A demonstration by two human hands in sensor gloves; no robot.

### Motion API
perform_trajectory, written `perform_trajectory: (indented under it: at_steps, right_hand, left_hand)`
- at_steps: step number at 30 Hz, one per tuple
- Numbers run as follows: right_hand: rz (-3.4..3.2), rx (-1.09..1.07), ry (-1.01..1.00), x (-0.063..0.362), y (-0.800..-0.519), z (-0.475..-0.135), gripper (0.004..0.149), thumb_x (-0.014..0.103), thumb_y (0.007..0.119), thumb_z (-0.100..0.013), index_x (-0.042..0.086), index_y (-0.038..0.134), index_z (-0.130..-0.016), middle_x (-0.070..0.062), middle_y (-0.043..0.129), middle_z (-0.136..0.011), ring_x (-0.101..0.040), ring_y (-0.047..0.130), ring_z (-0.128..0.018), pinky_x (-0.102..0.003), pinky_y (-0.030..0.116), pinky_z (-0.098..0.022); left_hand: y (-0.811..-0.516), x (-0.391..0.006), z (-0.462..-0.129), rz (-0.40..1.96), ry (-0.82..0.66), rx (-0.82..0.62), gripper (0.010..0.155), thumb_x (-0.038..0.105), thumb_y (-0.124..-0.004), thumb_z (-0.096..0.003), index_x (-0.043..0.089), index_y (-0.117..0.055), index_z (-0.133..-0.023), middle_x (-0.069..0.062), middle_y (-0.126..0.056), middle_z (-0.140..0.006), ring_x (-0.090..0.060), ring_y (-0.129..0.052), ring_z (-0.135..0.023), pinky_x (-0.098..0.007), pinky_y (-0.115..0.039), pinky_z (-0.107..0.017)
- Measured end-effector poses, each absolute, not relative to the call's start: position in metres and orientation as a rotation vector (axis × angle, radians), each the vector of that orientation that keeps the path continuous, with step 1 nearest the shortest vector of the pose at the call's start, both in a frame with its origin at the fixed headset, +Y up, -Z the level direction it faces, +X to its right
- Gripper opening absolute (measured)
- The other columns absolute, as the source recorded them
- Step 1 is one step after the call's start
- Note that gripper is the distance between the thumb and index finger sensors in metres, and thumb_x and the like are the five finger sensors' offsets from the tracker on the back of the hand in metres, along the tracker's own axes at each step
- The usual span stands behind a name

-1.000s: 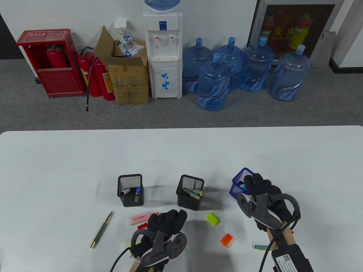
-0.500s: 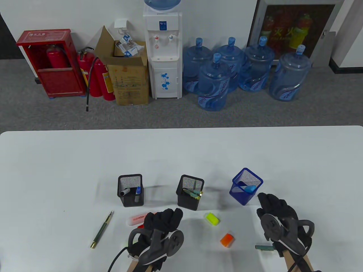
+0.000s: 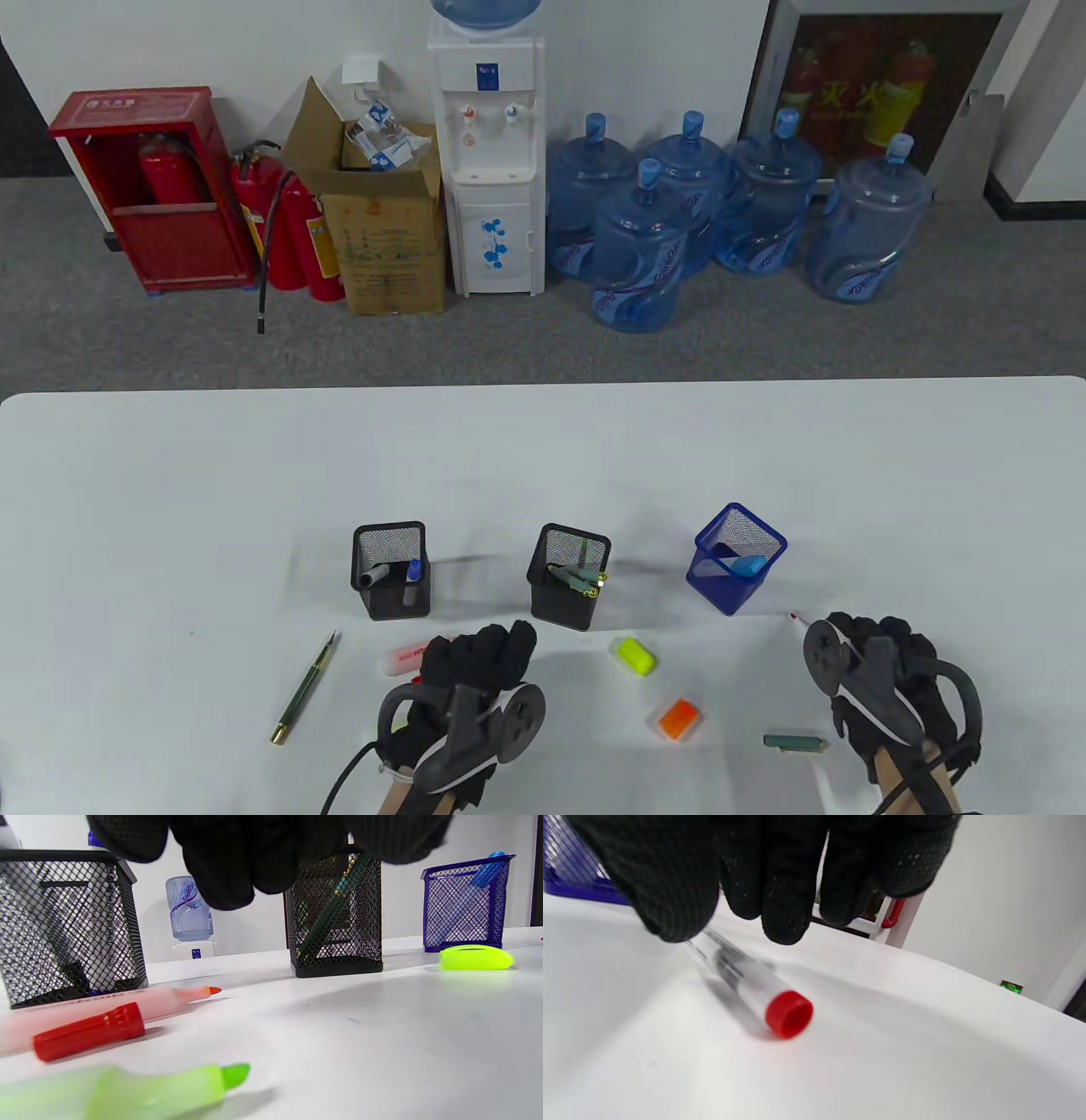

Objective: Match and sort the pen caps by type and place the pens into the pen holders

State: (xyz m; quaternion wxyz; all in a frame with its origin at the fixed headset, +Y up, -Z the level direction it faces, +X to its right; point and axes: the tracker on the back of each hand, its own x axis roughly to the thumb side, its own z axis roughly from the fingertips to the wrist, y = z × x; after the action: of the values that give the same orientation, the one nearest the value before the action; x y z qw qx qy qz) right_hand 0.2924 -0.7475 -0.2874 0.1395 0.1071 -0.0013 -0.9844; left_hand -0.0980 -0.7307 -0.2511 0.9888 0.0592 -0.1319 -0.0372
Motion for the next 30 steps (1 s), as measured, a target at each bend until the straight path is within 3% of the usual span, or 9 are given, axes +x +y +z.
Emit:
perform_trajectory:
  at_steps: [5,9,16,21,25,30]
  right_hand:
    - [-2.834,0.322,-0.074,0.295,-0.757,-0.292,0.059,0.046,0.088,-0.033,0.032,0.083,-0.09,0.009,0.098,-0.085,-0.024,0.091,-0.087,-0.048,0.079,-0.067]
    - [-2.816,0.273,-0.01,0.29,-0.758,-0.292,0.051,0.042,0.089,-0.033,0.031,0.088,-0.083,0.009,0.101,-0.077,-0.02,0.098,-0.08,-0.046,0.084,-0.064]
    - [-2.824,0.212,0.016,0.284,-0.751,-0.288,0.053,0.034,0.084,-0.036,0.027,0.084,-0.088,0.006,0.1,-0.081,-0.025,0.096,-0.08,-0.05,0.081,-0.065]
    - [-2.913,0.005,0.088,0.262,-0.729,-0.28,0.058,0.03,0.078,-0.04,0.032,0.073,-0.097,0.009,0.093,-0.089,-0.025,0.09,-0.086,-0.051,0.079,-0.069]
    - [-2.887,-0.24,0.191,0.233,-0.725,-0.273,0.056,0.035,0.078,-0.039,0.035,0.075,-0.094,0.011,0.094,-0.088,-0.02,0.095,-0.083,-0.048,0.082,-0.067]
    - [-2.829,-0.337,0.334,0.216,-0.723,-0.266,0.055,0.035,0.079,-0.038,0.036,0.076,-0.092,0.012,0.094,-0.087,-0.018,0.096,-0.082,-0.046,0.084,-0.066]
  left_hand:
    - [-0.731,-0.097,-0.251,-0.074,-0.268,0.108,0.069,0.048,-0.069,-0.0412,0.032,-0.057,-0.107,-0.002,-0.075,-0.105,-0.029,-0.091,-0.084,-0.062,-0.064,-0.071]
    - [-0.731,-0.097,-0.251,-0.087,-0.261,0.094,0.069,0.049,-0.069,-0.041,0.033,-0.058,-0.107,-0.002,-0.076,-0.105,-0.029,-0.092,-0.083,-0.062,-0.065,-0.071]
    - [-0.727,-0.103,-0.252,-0.072,-0.239,0.096,0.067,0.048,-0.069,-0.0411,0.033,-0.061,-0.106,-0.002,-0.078,-0.103,-0.028,-0.093,-0.081,-0.062,-0.066,-0.07]
    - [-0.717,-0.114,-0.256,-0.054,-0.186,0.111,0.064,0.048,-0.069,-0.0413,0.034,-0.066,-0.104,-0.001,-0.082,-0.101,-0.029,-0.095,-0.079,-0.062,-0.066,-0.07]
    - [-0.709,-0.123,-0.258,-0.034,-0.153,0.115,0.06,0.047,-0.071,-0.0416,0.036,-0.071,-0.101,-0.001,-0.085,-0.099,-0.029,-0.095,-0.079,-0.062,-0.066,-0.07]
    - [-0.702,-0.132,-0.265,-0.134,-0.104,0.063,0.054,0.043,-0.078,-0.0411,0.039,-0.078,-0.095,0.002,-0.09,-0.097,-0.029,-0.096,-0.08,-0.063,-0.066,-0.07]
